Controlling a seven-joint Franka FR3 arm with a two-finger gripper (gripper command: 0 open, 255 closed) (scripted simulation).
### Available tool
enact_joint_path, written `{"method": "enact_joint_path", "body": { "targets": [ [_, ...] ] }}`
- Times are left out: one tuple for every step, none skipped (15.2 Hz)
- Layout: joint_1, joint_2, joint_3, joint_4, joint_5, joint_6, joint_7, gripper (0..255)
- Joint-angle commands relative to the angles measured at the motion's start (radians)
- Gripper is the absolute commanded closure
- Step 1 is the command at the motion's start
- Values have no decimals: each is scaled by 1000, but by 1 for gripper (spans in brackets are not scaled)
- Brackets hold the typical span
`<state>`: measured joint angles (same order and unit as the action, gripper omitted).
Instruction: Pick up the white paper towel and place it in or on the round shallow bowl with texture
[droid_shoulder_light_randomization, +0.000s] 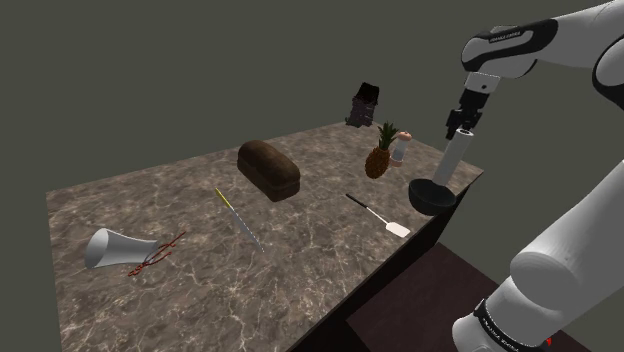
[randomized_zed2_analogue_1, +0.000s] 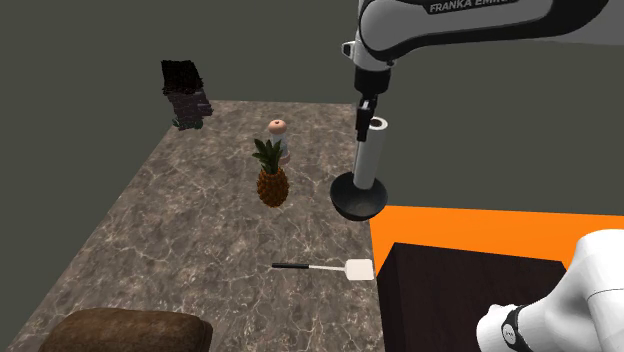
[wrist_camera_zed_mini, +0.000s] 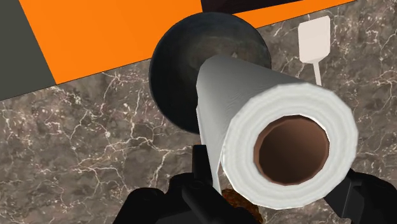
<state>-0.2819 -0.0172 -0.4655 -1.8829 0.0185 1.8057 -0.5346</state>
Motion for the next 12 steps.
{"method": "enact_joint_path", "body": {
  "targets": [
    [0, 2, 0, -24, 1, 26, -1, 255],
    [0, 4, 0, -35, 2, 39, -2, 255],
    [-1, 6, -1, -46, 3, 52, -3, 255],
    [-1, 9, -1, -57, 4, 65, -5, 255],
    [-1, 12, -1, -67, 6, 78, -6, 255],
    [-1, 15, -1, -78, 7, 91, -7, 255],
    [-2, 18, -2, -88, 9, 104, -9, 255],
    [-2, 22, -2, -100, 11, 120, -11, 255],
    [-2, 22, -2, -100, 11, 120, -10, 255],
    [-2, 22, -2, -100, 11, 120, -11, 255],
    [-2, 22, -2, -100, 11, 120, -11, 255],
    [-2, 22, -2, -100, 11, 120, -11, 255]
  ]
}}
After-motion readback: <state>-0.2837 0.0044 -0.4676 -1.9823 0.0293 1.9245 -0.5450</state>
